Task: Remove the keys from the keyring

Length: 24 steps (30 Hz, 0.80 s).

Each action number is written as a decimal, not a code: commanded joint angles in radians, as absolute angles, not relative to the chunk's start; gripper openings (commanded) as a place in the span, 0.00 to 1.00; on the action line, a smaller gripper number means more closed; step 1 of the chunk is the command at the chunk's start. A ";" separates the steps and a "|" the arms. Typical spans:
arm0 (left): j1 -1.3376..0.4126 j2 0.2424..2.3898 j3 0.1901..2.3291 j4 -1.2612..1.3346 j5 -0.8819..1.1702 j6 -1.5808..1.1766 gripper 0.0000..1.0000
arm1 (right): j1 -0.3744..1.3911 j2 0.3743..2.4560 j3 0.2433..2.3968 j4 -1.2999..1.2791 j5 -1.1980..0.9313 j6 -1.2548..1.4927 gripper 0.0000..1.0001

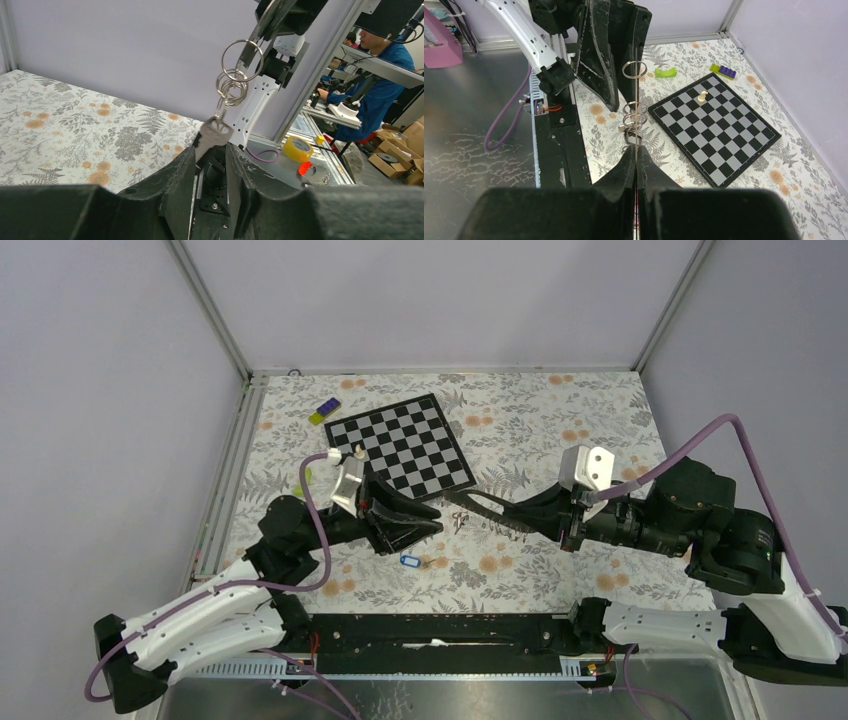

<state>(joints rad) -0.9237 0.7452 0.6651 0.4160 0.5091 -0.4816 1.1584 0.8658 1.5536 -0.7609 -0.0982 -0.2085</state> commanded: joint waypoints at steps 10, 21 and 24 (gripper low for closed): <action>-0.950 0.816 0.743 0.593 0.501 -0.468 0.33 | 1.155 0.853 1.571 -0.685 -0.135 -0.179 0.00; -0.972 0.845 0.745 0.644 0.562 -0.499 0.34 | 1.155 0.831 1.547 -0.657 -0.111 -0.178 0.00; -0.977 0.845 0.746 0.651 0.568 -0.504 0.34 | 1.155 0.832 1.542 -0.657 -0.103 -0.179 0.00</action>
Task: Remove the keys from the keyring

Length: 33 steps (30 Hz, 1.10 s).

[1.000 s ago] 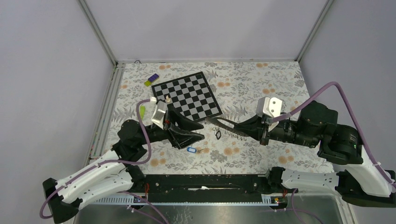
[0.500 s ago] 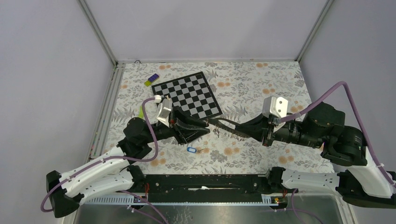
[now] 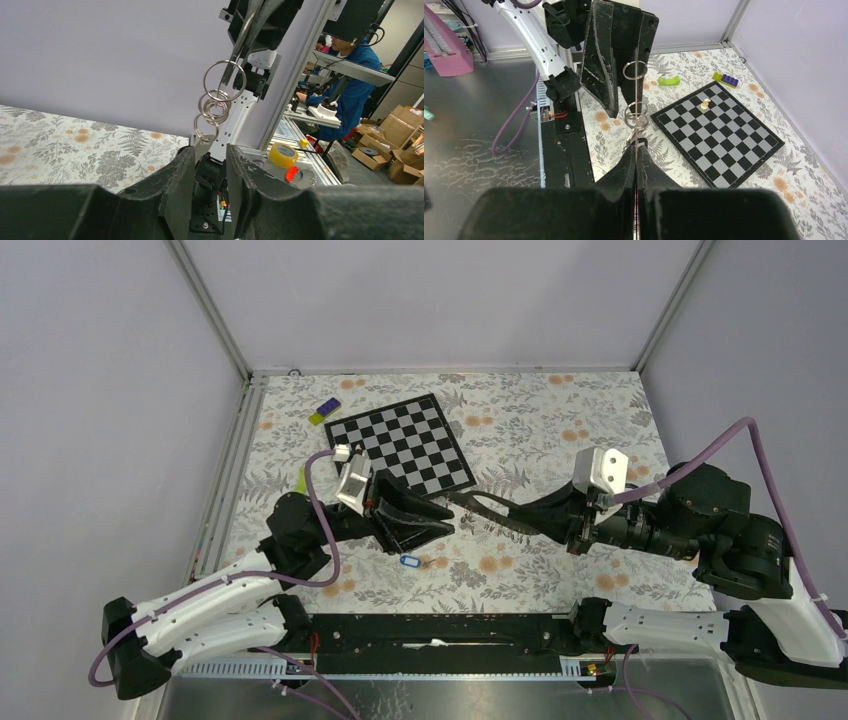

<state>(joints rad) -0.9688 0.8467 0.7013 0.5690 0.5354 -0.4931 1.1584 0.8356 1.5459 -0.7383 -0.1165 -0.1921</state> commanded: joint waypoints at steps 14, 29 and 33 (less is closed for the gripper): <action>-0.997 0.870 0.755 0.651 0.529 -0.479 0.53 | 1.155 0.834 1.528 -0.648 -0.103 -0.173 0.00; -1.002 0.906 0.775 0.647 0.518 -0.463 0.51 | 1.155 0.831 1.511 -0.644 -0.130 -0.169 0.00; -1.003 0.915 0.775 0.647 0.517 -0.466 0.46 | 1.155 0.822 1.508 -0.641 -0.133 -0.165 0.00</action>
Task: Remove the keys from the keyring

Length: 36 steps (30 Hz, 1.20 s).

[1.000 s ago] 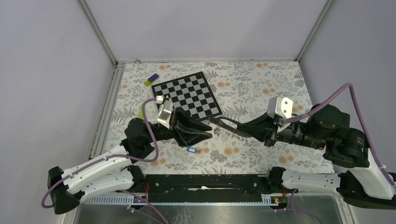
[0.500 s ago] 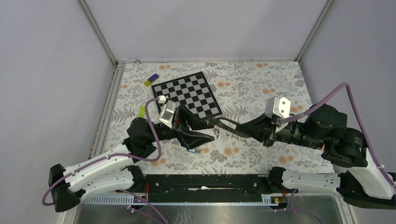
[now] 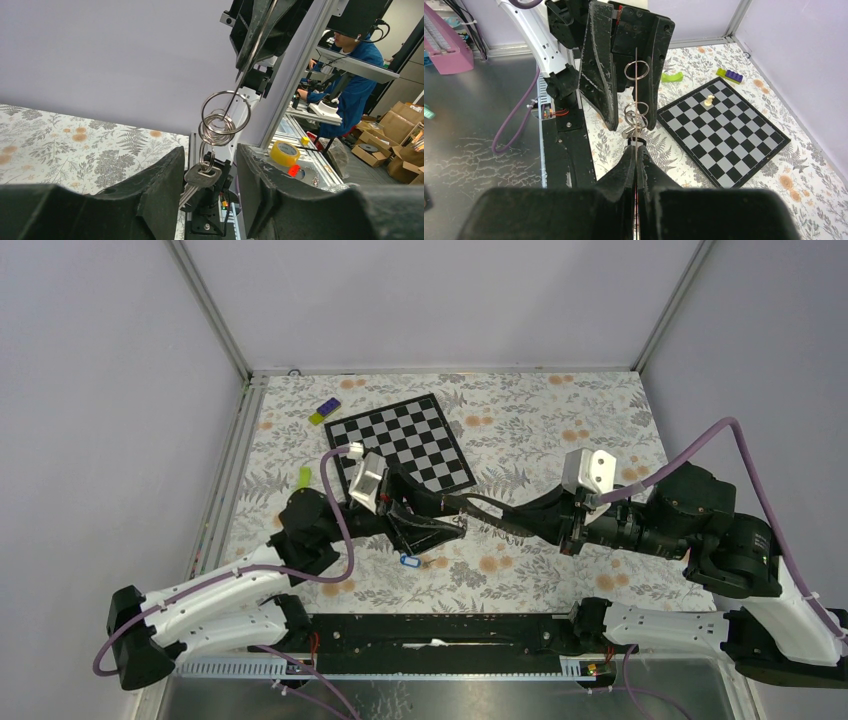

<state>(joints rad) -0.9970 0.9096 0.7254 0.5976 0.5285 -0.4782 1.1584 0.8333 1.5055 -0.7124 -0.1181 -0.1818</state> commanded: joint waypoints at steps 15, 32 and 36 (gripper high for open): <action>-1.005 0.909 0.778 0.645 0.503 -0.461 0.43 | 1.155 0.799 1.490 -0.637 -0.131 -0.160 0.00; -1.006 0.877 0.798 0.651 0.451 -0.437 0.58 | 1.155 0.792 1.465 -0.637 -0.107 -0.160 0.00; -1.006 0.883 0.807 0.644 0.444 -0.426 0.58 | 1.156 0.796 1.462 -0.636 -0.111 -0.160 0.00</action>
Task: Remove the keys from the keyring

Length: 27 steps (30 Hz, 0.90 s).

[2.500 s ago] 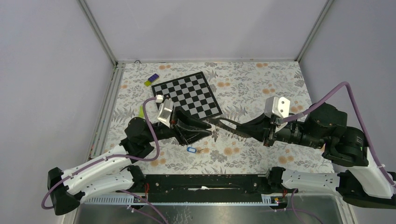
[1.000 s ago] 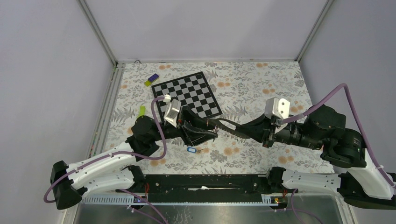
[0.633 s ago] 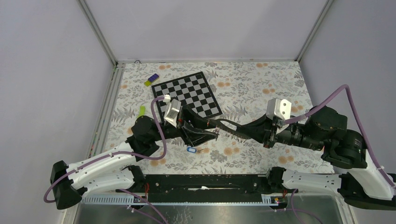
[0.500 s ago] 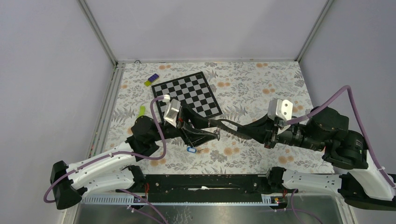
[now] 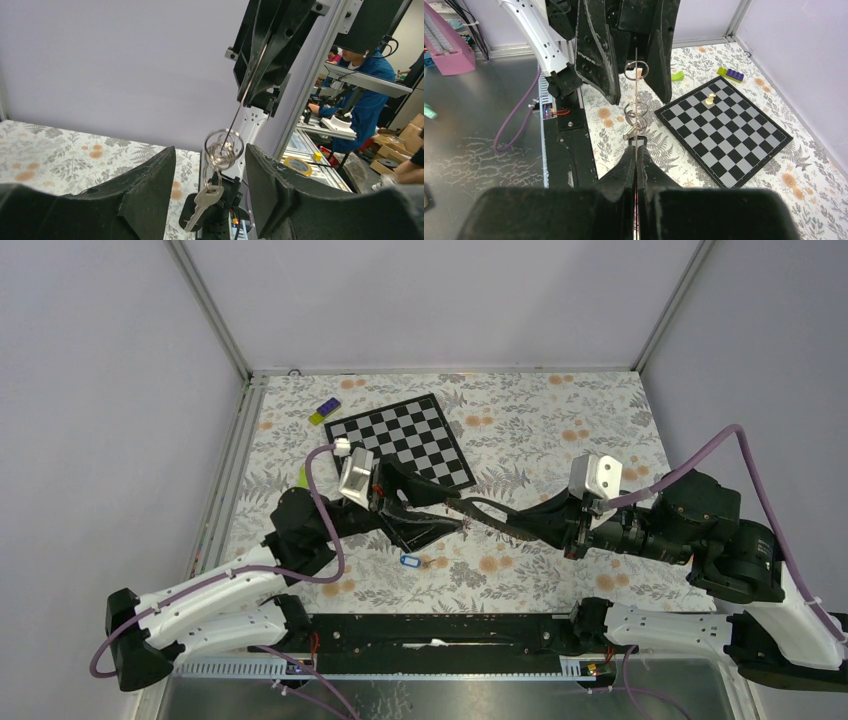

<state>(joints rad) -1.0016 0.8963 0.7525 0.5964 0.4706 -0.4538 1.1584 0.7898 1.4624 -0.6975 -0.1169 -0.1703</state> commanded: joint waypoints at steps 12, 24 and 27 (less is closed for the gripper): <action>-1.005 0.928 0.809 0.665 0.474 -0.451 0.56 | 1.155 0.789 1.464 -0.635 -0.112 -0.158 0.00; -1.005 0.931 0.812 0.667 0.479 -0.456 0.46 | 1.156 0.792 1.463 -0.629 -0.115 -0.162 0.00; -1.006 0.927 0.812 0.662 0.478 -0.456 0.37 | 1.155 0.789 1.462 -0.630 -0.115 -0.162 0.00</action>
<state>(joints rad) -1.0016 0.9325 0.7700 0.6014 0.4702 -0.4545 1.1584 0.7918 1.4605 -0.6975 -0.1165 -0.1703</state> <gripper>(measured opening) 0.416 0.018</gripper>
